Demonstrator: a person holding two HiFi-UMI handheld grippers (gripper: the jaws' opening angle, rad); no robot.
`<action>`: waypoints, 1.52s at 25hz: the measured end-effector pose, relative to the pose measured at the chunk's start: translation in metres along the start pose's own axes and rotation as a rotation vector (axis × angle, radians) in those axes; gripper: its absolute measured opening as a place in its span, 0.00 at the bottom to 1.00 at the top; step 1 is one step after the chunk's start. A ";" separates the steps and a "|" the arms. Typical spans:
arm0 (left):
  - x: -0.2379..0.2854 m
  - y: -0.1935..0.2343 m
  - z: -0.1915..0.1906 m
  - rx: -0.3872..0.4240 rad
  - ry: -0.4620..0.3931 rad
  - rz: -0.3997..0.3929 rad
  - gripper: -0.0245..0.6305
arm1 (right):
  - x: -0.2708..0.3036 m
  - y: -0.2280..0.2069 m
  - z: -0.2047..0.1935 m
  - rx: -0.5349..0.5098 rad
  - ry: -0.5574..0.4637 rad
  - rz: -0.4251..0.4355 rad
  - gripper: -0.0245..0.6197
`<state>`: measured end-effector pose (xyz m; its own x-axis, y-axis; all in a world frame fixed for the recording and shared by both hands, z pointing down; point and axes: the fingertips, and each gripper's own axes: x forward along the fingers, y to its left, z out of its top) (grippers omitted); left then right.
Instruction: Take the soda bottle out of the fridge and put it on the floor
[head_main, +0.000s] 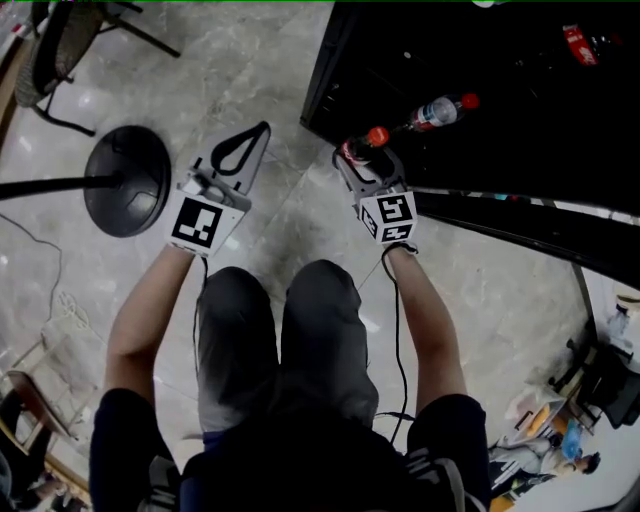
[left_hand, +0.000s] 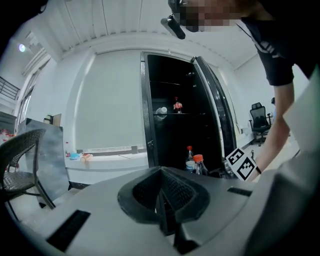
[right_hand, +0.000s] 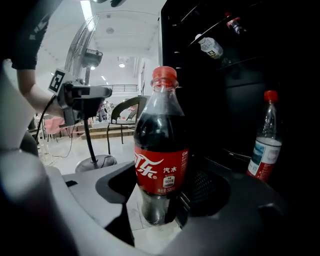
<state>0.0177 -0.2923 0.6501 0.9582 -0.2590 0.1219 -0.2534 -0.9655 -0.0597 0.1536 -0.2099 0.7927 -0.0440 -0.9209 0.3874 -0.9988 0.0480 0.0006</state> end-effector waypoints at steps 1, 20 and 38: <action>0.000 0.001 -0.006 0.002 0.000 -0.002 0.07 | 0.000 0.005 -0.004 -0.004 -0.001 0.007 0.53; -0.003 0.004 -0.101 0.006 -0.008 0.005 0.07 | 0.018 0.037 -0.110 0.013 -0.023 0.002 0.53; 0.003 -0.023 -0.166 -0.001 0.018 -0.022 0.07 | 0.045 0.029 -0.223 0.026 0.056 -0.090 0.52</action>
<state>0.0040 -0.2750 0.8159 0.9609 -0.2383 0.1410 -0.2326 -0.9710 -0.0557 0.1270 -0.1640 1.0163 0.0467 -0.8979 0.4378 -0.9989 -0.0452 0.0139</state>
